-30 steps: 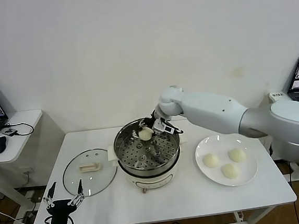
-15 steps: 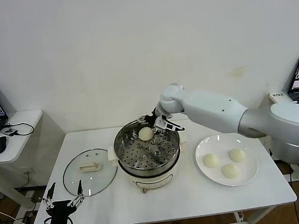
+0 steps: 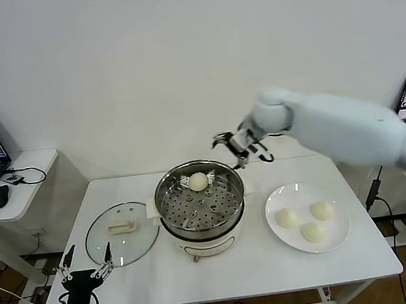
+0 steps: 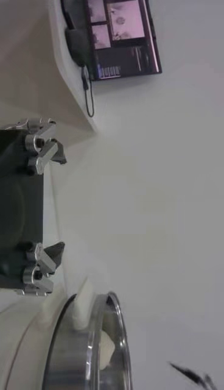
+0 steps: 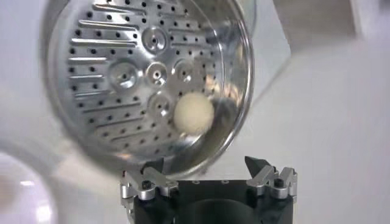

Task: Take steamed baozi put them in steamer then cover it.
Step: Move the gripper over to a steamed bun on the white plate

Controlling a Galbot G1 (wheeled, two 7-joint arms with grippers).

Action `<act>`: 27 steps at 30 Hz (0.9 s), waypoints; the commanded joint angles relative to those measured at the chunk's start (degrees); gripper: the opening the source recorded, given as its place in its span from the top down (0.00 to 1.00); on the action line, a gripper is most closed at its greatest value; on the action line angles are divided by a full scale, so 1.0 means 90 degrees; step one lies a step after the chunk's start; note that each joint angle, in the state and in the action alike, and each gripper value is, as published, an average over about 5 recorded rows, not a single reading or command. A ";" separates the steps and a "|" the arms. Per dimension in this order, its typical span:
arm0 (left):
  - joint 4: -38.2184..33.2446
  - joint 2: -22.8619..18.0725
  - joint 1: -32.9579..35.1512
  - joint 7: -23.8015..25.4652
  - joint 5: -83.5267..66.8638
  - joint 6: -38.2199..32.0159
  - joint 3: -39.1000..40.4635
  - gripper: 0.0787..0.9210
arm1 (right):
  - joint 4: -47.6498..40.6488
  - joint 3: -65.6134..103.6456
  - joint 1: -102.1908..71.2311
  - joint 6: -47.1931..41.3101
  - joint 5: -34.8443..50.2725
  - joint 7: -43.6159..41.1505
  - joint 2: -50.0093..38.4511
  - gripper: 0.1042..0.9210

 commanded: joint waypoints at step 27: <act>0.0239 0.0207 -0.0066 -0.0134 -0.0132 -0.0113 -0.0063 0.12 | -0.0621 0.2003 -0.3886 -0.0967 -0.1182 -0.0452 -0.0985 0.12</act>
